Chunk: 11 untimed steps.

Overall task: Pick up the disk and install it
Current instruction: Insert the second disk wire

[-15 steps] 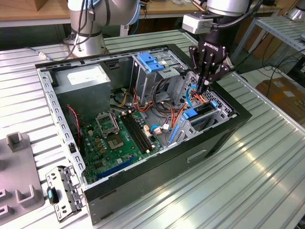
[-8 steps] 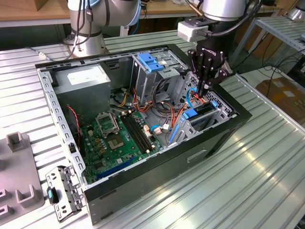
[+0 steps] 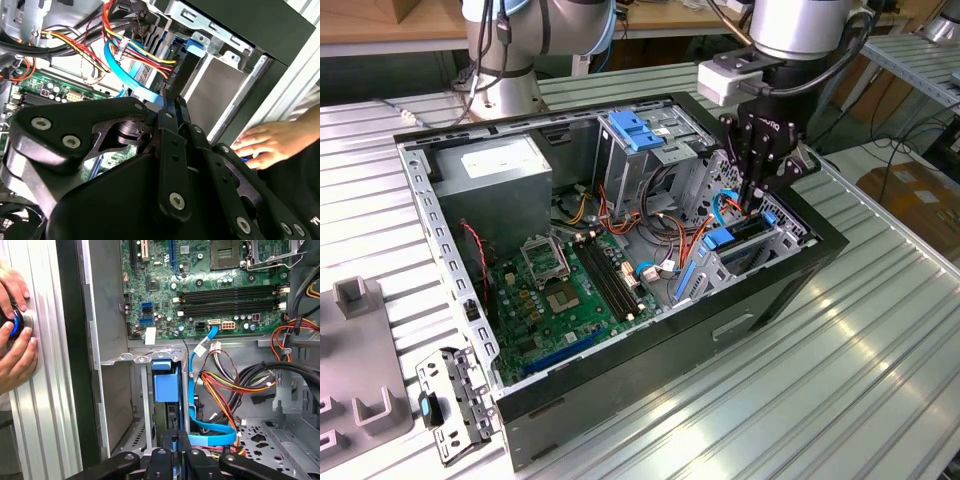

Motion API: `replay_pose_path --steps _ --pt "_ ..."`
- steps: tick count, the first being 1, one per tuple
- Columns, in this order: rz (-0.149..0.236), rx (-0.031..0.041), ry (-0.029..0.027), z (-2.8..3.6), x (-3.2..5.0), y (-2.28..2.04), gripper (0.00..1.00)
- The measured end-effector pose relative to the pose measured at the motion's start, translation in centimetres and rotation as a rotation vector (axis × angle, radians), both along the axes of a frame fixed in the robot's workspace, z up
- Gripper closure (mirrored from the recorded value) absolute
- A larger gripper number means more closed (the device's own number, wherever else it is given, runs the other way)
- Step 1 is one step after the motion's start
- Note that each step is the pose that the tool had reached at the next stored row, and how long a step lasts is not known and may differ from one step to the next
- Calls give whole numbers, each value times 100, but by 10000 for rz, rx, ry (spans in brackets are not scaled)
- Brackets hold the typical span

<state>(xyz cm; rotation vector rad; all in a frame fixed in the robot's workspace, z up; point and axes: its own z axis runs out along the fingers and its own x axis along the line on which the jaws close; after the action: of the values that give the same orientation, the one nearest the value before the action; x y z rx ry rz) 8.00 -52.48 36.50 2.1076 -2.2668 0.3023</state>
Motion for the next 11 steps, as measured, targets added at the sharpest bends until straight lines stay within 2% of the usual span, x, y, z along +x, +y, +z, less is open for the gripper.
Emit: replay_pose_path --steps 2,3,6,8,10,11 --pt "-1 482 -44 -4 -4 -43 84" --pt "-1 552 -53 -7 -5 -56 84" --pt "1 632 -101 -33 -13 -106 84" --pt "1 707 -128 -44 -18 -122 84" --pt "1 990 -167 -53 -25 -140 84" --pt "0 1167 -189 -57 -28 -155 84"
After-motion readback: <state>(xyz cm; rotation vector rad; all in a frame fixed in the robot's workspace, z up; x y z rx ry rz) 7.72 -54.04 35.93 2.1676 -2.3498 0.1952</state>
